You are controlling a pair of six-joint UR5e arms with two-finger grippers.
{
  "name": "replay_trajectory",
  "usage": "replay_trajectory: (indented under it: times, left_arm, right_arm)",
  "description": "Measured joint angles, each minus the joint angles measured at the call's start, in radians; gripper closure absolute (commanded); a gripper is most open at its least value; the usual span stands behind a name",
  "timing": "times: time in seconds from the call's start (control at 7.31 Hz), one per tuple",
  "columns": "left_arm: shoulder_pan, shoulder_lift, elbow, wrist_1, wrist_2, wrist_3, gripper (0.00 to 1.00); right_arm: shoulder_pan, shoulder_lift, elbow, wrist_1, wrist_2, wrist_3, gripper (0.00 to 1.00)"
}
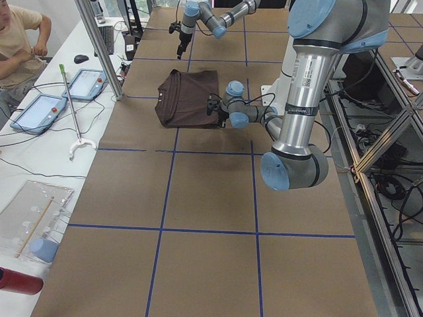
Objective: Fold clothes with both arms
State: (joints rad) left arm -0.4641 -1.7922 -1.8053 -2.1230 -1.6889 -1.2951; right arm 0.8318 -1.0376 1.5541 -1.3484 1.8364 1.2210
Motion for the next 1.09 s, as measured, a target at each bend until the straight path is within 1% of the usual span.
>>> replay_trajectory:
  times: [0.14,0.27,0.41,0.55,0.68,0.82,0.96,1.09]
  left_arm:
    - [-0.050,0.009,0.017,-0.001,-0.001,0.080,1.00]
    - [-0.125,0.006,0.061,-0.005,-0.002,0.180,1.00]
    - [-0.209,-0.020,0.133,-0.013,-0.004,0.278,1.00]
    - [-0.293,-0.089,0.250,-0.038,-0.004,0.355,1.00]
    - [-0.355,-0.202,0.425,-0.090,-0.004,0.397,1.00]
    - [-0.396,-0.351,0.651,-0.169,0.013,0.414,1.00]
    - [-0.422,-0.467,0.826,-0.231,0.042,0.420,1.00]
    - [-0.446,-0.522,0.910,-0.259,0.058,0.430,1.00]
  right_arm:
    - [-0.001,0.000,0.001,0.000,-0.001,0.002,0.00]
    - [-0.003,0.000,0.002,0.000,-0.002,0.006,0.00]
    - [-0.004,0.001,0.002,-0.001,-0.003,0.010,0.00]
    - [-0.005,0.002,0.005,-0.001,-0.004,0.013,0.00]
    - [-0.007,0.003,0.011,-0.002,-0.005,0.016,0.00]
    - [-0.011,0.005,0.023,-0.004,-0.005,0.025,0.00]
    - [-0.019,0.008,0.034,-0.008,-0.005,0.042,0.00]
    - [-0.031,0.012,0.042,-0.009,-0.006,0.065,0.00]
